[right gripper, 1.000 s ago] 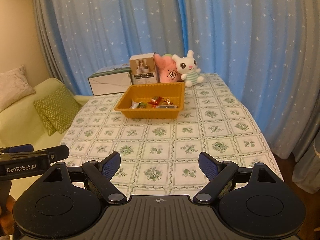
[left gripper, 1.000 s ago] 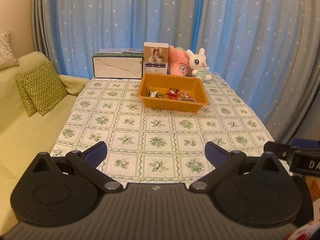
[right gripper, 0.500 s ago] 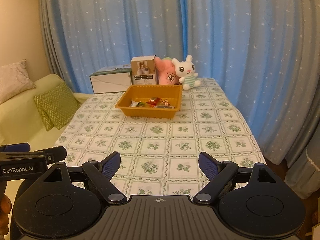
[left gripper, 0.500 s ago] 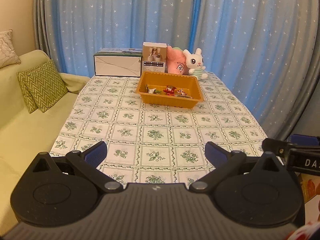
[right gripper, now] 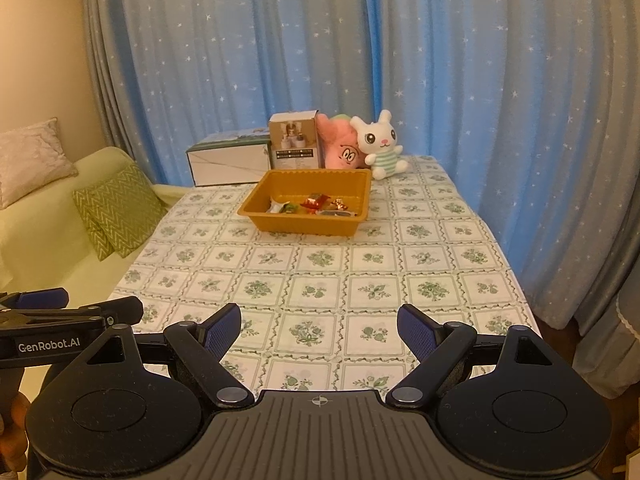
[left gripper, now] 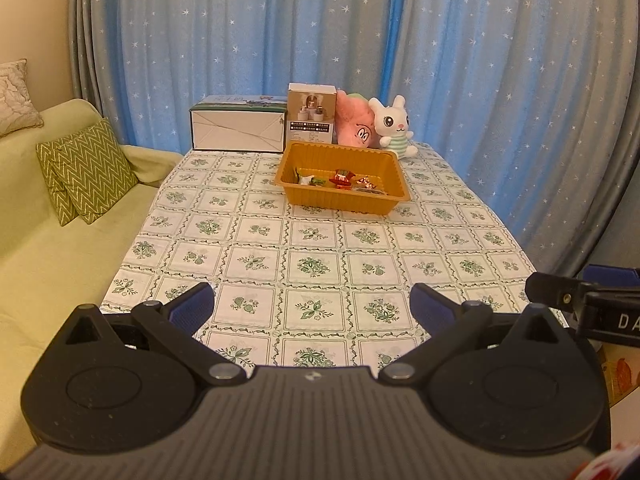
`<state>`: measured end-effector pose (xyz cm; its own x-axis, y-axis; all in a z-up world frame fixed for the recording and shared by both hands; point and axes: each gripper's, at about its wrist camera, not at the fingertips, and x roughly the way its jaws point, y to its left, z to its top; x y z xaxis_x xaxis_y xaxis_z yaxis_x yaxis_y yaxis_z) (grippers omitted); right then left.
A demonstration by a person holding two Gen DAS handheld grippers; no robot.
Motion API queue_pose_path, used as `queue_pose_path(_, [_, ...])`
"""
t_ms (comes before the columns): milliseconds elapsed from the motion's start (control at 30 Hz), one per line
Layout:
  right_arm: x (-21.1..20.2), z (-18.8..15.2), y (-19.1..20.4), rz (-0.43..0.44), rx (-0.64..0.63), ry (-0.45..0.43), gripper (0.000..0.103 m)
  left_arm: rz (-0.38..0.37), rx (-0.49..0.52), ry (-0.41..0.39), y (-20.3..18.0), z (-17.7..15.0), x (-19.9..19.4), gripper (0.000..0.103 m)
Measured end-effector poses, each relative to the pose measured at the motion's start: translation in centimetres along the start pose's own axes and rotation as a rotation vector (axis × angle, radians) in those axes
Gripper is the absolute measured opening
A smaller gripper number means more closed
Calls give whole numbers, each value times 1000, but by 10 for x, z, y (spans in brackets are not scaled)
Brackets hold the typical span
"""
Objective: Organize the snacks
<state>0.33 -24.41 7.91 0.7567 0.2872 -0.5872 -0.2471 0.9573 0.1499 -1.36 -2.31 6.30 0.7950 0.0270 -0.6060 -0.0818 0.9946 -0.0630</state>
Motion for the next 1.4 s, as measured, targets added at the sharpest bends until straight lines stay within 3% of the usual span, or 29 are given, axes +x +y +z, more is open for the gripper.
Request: queue_pose_path(1400, [10,-8,2,8,2,24,85,-14,9,4,-3,-7,4,103])
